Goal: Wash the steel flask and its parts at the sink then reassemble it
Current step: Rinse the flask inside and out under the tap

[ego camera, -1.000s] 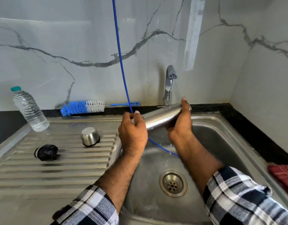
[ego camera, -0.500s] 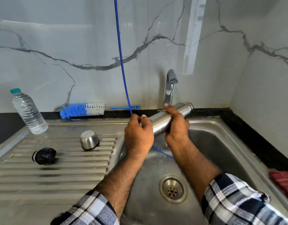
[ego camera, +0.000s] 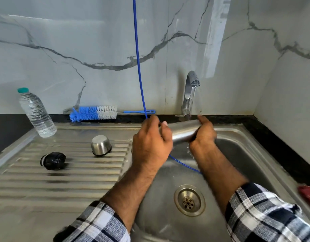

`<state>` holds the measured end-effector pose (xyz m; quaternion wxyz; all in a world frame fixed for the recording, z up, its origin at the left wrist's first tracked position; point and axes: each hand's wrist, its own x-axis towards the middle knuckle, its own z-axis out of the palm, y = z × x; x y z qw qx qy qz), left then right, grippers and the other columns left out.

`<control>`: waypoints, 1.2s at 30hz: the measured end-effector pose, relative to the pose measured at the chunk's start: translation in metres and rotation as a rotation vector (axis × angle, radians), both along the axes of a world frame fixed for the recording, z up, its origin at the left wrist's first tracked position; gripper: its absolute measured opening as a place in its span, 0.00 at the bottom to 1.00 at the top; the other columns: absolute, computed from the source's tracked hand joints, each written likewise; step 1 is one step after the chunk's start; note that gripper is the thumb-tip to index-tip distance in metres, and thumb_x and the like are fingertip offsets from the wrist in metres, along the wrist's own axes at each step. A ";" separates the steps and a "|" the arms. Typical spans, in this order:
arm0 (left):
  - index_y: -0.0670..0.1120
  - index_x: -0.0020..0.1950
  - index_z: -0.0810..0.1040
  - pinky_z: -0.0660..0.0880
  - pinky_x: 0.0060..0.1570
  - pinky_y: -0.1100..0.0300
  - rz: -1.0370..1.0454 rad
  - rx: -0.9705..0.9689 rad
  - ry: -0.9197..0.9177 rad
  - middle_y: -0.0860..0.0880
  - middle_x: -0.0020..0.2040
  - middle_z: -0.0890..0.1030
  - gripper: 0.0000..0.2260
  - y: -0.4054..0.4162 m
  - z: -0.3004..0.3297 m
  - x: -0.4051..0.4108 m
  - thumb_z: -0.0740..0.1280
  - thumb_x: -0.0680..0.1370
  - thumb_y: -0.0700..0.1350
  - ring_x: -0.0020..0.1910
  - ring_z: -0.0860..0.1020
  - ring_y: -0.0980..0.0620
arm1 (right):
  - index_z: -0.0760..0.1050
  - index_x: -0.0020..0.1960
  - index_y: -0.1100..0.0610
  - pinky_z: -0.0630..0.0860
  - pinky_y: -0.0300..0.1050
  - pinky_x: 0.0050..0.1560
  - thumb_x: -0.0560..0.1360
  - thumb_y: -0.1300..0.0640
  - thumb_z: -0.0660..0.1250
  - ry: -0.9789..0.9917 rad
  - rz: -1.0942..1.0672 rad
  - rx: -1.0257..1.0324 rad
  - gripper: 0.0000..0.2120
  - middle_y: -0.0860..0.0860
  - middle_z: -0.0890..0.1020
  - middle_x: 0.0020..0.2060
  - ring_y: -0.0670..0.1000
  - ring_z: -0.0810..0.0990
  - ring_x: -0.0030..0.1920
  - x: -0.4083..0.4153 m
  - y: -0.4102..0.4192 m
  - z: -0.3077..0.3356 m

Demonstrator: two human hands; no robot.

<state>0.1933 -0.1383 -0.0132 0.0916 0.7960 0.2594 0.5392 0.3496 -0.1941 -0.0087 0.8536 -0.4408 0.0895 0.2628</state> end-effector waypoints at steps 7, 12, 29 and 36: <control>0.42 0.49 0.78 0.72 0.31 0.49 0.074 0.207 0.047 0.42 0.44 0.78 0.10 -0.005 0.004 0.002 0.65 0.82 0.48 0.35 0.77 0.37 | 0.81 0.61 0.61 0.85 0.68 0.52 0.45 0.45 0.88 -0.075 0.103 0.049 0.48 0.61 0.89 0.49 0.64 0.89 0.48 -0.034 0.021 -0.006; 0.43 0.47 0.76 0.71 0.32 0.53 -0.019 -0.045 -0.047 0.45 0.42 0.79 0.12 -0.009 0.003 0.006 0.62 0.81 0.51 0.36 0.77 0.39 | 0.80 0.58 0.62 0.87 0.61 0.45 0.56 0.55 0.85 -0.102 0.099 -0.017 0.33 0.61 0.89 0.49 0.62 0.89 0.46 -0.021 0.007 0.005; 0.41 0.52 0.76 0.73 0.31 0.48 0.097 -0.044 0.064 0.40 0.43 0.80 0.14 -0.006 -0.010 0.011 0.61 0.82 0.52 0.36 0.80 0.34 | 0.79 0.60 0.61 0.88 0.58 0.47 0.65 0.47 0.85 -0.134 0.108 -0.079 0.31 0.58 0.89 0.48 0.59 0.89 0.44 -0.036 0.021 0.003; 0.46 0.48 0.73 0.74 0.36 0.50 -0.009 -0.281 -0.065 0.45 0.41 0.81 0.13 0.002 0.004 0.007 0.60 0.81 0.55 0.39 0.78 0.37 | 0.79 0.62 0.62 0.87 0.58 0.45 0.57 0.53 0.85 -0.128 0.136 0.012 0.37 0.58 0.89 0.46 0.60 0.89 0.44 -0.016 0.016 0.011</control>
